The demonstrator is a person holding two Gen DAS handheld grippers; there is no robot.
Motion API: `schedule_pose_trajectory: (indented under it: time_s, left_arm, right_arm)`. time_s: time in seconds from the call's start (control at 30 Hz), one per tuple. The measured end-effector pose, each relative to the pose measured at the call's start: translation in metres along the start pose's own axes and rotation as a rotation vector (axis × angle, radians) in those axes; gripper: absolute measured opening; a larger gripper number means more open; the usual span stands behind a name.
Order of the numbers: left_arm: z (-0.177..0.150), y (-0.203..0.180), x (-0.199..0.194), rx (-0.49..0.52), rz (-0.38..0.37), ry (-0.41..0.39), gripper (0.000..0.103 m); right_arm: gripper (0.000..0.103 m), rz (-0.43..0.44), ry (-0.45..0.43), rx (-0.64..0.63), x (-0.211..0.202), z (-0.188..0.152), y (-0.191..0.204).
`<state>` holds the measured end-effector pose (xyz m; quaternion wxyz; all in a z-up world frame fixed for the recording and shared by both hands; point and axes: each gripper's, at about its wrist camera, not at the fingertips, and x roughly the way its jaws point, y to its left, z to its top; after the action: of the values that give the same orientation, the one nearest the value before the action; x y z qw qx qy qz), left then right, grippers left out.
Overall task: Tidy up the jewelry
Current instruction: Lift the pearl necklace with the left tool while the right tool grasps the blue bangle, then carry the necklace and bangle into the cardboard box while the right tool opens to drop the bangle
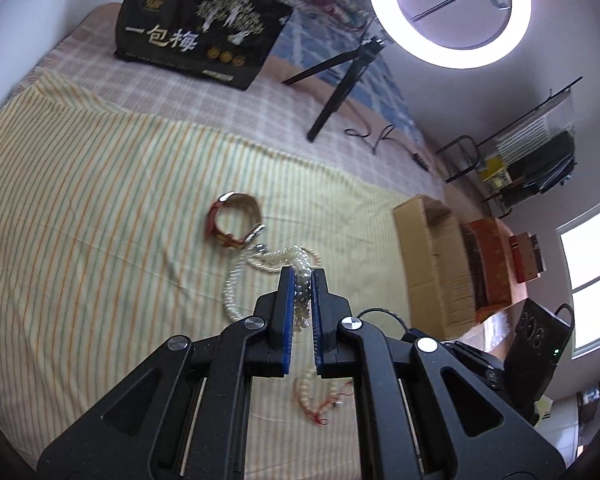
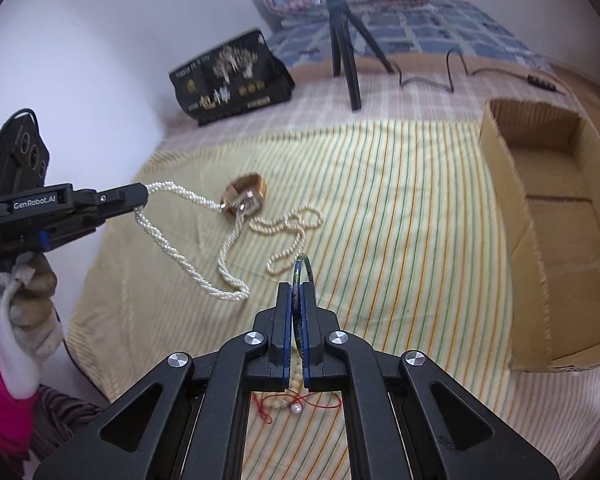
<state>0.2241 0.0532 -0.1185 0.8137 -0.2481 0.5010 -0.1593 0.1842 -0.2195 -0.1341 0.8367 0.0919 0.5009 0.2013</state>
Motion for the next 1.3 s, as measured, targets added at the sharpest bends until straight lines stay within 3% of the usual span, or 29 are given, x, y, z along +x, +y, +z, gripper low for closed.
schedule_pose_trajectory:
  time_s: [0.27, 0.6, 1.03, 1.3]
  left_arm:
    - [0.003, -0.04, -0.023, 0.055, -0.085, -0.064, 0.006]
    - [0.01, -0.096, -0.03, 0.121, -0.176, -0.086, 0.006]
    - [0.015, -0.203, 0.003, 0.297, -0.219, -0.045, 0.006]
    - [0.017, -0.264, 0.04, 0.384, -0.204, -0.008, 0.006]
  right_arm:
    - [0.002, -0.007, -0.1, -0.001, -0.04, 0.007, -0.005]
    - [0.002, -0.078, -0.186, 0.042, -0.081, 0.007, -0.04]
    - [0.002, -0.264, -0.232, 0.108, -0.119, -0.003, -0.104]
    - [0.002, -0.31, -0.233, 0.143, -0.129, -0.007, -0.13]
